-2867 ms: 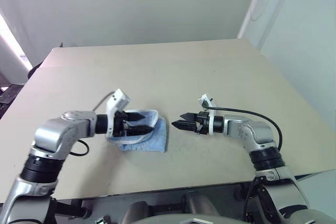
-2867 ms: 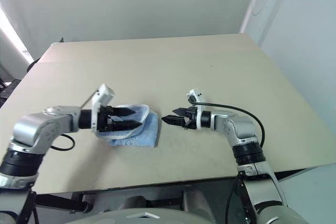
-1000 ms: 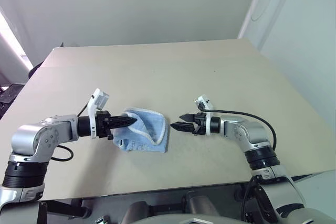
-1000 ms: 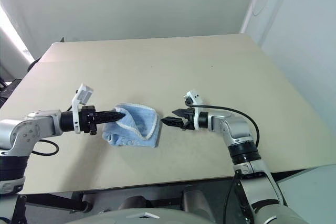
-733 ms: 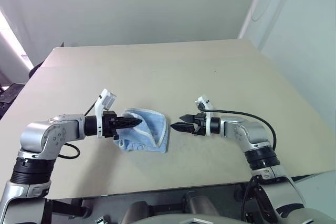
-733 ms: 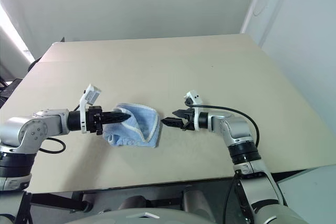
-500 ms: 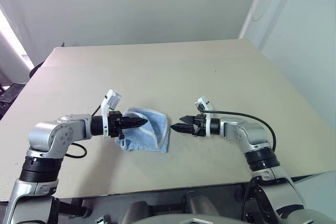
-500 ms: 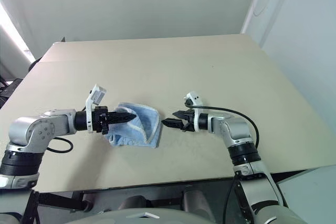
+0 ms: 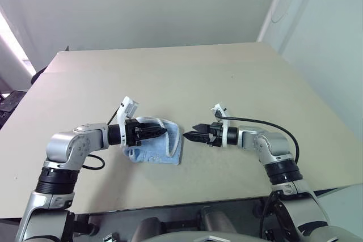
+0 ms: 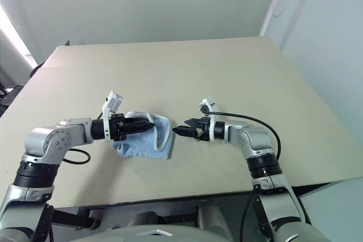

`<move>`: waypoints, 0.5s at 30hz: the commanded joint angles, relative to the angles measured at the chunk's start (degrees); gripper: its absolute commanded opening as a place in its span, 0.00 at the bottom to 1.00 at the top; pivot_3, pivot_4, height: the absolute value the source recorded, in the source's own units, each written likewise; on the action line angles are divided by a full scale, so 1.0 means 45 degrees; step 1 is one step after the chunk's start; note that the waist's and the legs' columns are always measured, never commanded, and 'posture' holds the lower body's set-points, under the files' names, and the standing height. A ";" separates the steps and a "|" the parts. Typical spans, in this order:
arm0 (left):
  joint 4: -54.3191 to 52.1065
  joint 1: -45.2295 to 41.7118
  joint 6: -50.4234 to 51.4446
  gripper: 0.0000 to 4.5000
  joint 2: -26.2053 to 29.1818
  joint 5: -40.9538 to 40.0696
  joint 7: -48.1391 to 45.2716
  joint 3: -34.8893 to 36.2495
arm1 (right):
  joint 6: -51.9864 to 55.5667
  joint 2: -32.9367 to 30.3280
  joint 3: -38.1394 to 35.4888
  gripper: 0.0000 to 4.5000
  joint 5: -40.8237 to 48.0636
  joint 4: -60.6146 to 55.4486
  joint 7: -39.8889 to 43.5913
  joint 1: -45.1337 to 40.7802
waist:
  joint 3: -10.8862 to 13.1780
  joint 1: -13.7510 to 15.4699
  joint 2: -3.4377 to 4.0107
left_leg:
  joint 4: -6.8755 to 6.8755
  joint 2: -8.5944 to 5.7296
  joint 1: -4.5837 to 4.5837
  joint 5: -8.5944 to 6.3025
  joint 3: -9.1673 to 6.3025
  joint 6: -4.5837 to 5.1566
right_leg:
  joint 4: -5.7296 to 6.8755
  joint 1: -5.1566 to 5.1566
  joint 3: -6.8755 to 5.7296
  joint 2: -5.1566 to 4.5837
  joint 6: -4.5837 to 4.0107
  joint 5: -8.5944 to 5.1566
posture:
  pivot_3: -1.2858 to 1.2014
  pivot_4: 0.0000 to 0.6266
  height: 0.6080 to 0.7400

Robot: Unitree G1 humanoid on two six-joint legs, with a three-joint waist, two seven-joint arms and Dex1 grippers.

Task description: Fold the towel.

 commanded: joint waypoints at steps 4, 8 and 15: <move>0.0522 0.0092 -0.2402 0.47 -0.0827 0.1900 -0.0235 -0.1746 | -0.0024 0.0045 -0.0144 1.00 0.0261 -0.0508 -0.0105 -0.0185 | -0.0001 0.0030 -0.0002 | 0.0005 -0.0005 -0.0001 0.0000 -0.0001 0.0000 | 0.0001 0.0003 0.0001 0.0000 0.0000 0.0000 | 0.52 0.00 1.00; 0.1220 0.0511 -0.3942 0.47 -0.1380 0.2368 -0.0498 -0.1825 | -0.0198 -0.0067 -0.0145 1.00 0.0174 -0.0490 -0.0149 -0.0156 | -0.0003 0.0005 0.0001 | 0.0004 -0.0003 0.0002 0.0000 0.0000 0.0000 | 0.0004 0.0002 0.0002 0.0003 -0.0001 0.0000 | 0.52 0.00 1.00; 0.0370 0.1198 -0.6830 0.47 -0.1105 0.3072 -0.1223 -0.1394 | -0.0637 -0.0311 -0.0682 1.00 0.0315 -0.0615 -0.0029 -0.0060 | -0.0003 0.0052 0.0001 | 0.0014 -0.0002 -0.0002 0.0000 0.0001 0.0001 | 0.0005 0.0003 0.0002 0.0002 0.0000 0.0000 | 0.52 0.00 1.00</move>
